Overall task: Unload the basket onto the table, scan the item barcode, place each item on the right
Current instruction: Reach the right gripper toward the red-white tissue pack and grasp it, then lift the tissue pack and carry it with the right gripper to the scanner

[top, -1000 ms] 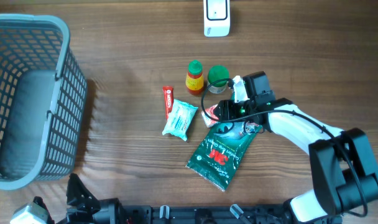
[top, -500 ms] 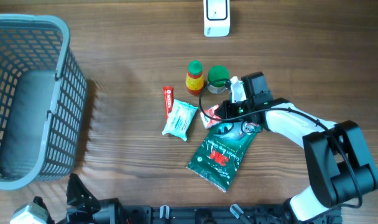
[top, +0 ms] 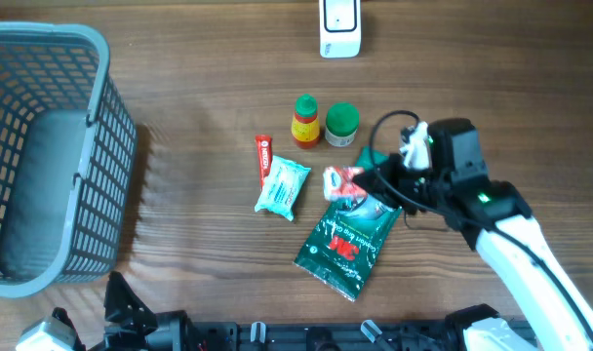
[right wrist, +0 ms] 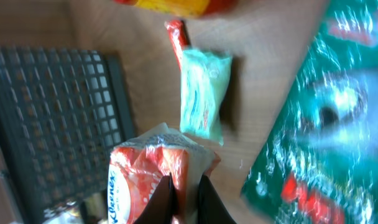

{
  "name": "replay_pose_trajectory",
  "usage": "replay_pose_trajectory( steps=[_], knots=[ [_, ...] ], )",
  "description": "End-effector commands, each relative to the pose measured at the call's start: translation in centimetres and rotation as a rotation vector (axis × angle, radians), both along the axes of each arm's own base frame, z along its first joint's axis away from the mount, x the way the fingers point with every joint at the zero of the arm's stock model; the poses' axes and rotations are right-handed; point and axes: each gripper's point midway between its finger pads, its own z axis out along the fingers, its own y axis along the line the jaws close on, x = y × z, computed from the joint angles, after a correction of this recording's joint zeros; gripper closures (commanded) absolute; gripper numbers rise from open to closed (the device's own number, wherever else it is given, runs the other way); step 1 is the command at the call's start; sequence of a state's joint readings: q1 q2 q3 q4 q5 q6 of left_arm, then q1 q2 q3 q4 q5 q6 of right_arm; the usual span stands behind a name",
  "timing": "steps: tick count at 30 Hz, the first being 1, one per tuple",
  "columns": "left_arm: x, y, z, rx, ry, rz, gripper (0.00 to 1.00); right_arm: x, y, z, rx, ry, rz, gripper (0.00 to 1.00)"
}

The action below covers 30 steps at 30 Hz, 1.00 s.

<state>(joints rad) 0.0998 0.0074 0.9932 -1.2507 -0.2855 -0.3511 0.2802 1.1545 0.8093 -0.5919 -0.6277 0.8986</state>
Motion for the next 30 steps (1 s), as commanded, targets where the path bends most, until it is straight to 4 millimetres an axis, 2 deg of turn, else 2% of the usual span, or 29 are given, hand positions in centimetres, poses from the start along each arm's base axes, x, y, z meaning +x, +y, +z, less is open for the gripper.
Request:
replay_pose_trajectory(
  steps=[1, 5, 10, 25, 30],
  knots=[
    [0.0, -0.2, 0.1, -0.006, -0.008, -0.01, 0.0, -2.2, -0.5, 0.7, 0.047, 0.167, -0.113, 0.96],
    [0.0, -0.2, 0.1, -0.006, -0.008, -0.01, 0.0, -4.6, -0.9, 0.4, 0.033, 0.251, -0.105, 0.96],
    [0.0, -0.2, 0.1, -0.006, -0.008, -0.01, 0.0, -5.6, -1.2, 0.1, 0.017, 0.286, -0.102, 0.96],
    [0.0, -0.2, 0.1, -0.006, -0.008, -0.01, 0.0, -5.6, -1.3, 0.1, -0.012, 0.205, -0.032, 0.96],
    [0.0, -0.2, 0.1, -0.006, -0.008, -0.01, 0.0, -4.4, -2.1, -0.2, -0.075, 0.125, -0.038, 0.96]
  ],
)
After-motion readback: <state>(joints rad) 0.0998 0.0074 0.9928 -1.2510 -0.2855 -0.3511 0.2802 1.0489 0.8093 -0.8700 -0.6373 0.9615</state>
